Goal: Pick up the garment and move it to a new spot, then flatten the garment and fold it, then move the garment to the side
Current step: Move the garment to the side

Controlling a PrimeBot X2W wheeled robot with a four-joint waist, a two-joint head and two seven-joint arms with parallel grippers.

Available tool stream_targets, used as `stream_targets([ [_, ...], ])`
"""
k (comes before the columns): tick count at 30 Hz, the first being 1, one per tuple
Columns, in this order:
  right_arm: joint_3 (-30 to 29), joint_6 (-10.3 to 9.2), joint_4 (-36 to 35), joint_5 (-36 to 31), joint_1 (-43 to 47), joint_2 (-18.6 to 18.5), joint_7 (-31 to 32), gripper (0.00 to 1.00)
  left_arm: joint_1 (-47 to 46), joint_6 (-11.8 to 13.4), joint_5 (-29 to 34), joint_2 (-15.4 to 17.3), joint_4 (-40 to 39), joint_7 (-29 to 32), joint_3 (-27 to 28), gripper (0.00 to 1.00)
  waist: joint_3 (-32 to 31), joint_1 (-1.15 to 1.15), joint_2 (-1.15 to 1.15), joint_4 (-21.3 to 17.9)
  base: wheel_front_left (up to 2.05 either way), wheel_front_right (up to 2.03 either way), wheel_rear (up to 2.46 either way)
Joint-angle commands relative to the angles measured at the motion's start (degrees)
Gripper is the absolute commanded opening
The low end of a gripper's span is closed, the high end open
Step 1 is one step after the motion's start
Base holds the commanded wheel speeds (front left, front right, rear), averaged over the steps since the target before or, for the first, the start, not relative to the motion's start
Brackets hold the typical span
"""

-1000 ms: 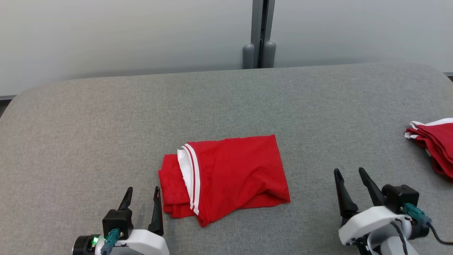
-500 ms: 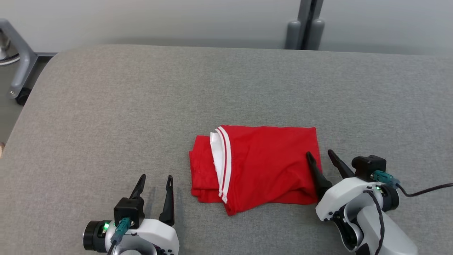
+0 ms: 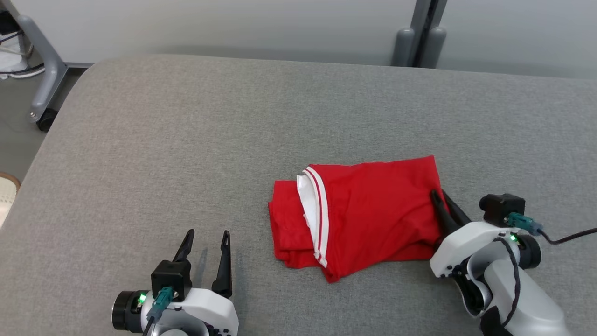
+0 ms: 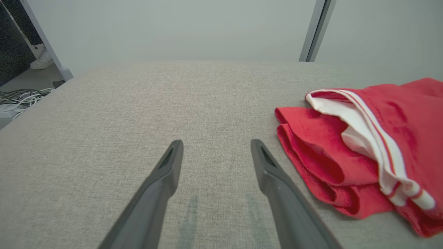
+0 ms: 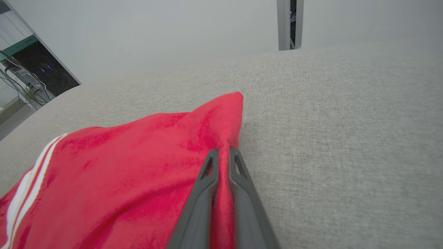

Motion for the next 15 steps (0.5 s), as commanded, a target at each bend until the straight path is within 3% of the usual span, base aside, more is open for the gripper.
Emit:
stream_targets([
  [1, -0.97, -0.02, -2.15, -1.20, -0.13, -1.45, 0.04, 0.00, -0.02, -0.15, 0.01, 0.16, -0.29, -0.23, -0.17, 1.00, -0.71, 0.00, 0.00, -1.36, 0.00, 0.00, 0.00],
  [9, -2.58, -0.02, -10.60, -4.47, 2.09, -2.25, 0.04, 0.00, -0.42, -0.57, 0.09, 0.19, -0.78, -0.23, -1.34, 1.00, -2.76, 0.00, 0.00, -8.39, 0.00, 0.00, 0.00],
  [15, -1.59, -0.01, -15.49, -4.72, 4.57, -1.80, 0.03, 0.00, -1.47, -0.63, 0.32, 0.19, -0.82, -0.23, -1.60, 1.00, -3.25, 0.00, 0.00, -19.30, 0.00, 0.00, 0.00],
])
